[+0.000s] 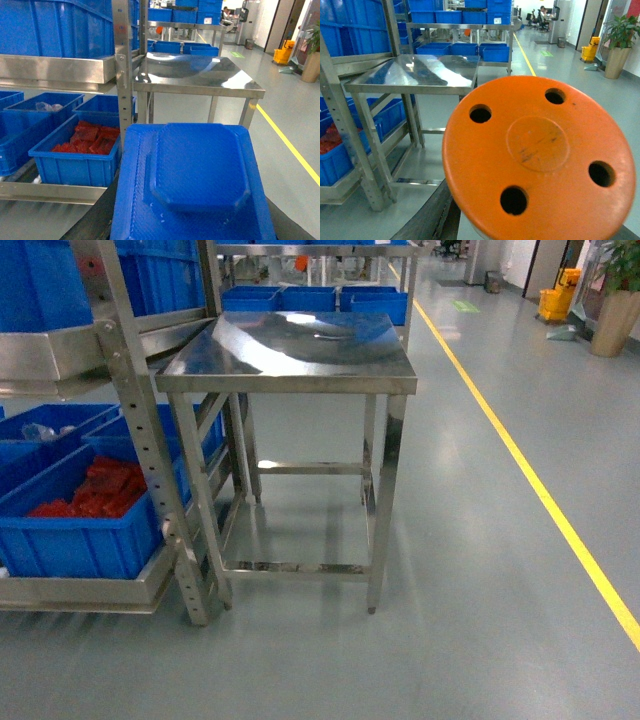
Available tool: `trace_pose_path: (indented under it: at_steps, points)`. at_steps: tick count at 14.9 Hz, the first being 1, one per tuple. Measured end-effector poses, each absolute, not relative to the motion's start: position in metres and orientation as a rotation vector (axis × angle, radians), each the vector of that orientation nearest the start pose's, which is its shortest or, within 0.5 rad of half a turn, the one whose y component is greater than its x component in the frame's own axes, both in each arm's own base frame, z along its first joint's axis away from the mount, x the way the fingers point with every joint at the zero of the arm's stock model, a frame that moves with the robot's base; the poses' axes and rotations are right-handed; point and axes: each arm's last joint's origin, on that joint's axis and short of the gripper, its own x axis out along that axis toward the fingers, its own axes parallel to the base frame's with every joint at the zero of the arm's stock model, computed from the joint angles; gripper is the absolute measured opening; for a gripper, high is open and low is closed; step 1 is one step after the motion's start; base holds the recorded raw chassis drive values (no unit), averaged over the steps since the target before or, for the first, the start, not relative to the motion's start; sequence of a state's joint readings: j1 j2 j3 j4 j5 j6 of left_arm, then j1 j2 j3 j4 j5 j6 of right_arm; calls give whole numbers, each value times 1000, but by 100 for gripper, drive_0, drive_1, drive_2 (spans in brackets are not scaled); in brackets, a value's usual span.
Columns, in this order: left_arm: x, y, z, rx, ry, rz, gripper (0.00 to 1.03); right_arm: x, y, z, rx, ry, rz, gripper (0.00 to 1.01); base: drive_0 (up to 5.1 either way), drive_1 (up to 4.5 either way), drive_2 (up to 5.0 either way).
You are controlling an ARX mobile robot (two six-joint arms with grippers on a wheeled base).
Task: Sort blue parts and orange caps into right shelf containers
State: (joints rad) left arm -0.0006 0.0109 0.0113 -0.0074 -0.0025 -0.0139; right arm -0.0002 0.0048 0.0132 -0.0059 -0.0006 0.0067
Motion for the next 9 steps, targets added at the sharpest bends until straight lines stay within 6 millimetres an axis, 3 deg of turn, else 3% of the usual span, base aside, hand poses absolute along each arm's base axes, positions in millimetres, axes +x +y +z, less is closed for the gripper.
trace_pose_path:
  at_steps: [9]
  points:
    - [98, 0, 166, -14, 9, 0, 41, 97, 0, 167, 7, -3, 0, 43, -20, 413, -453]
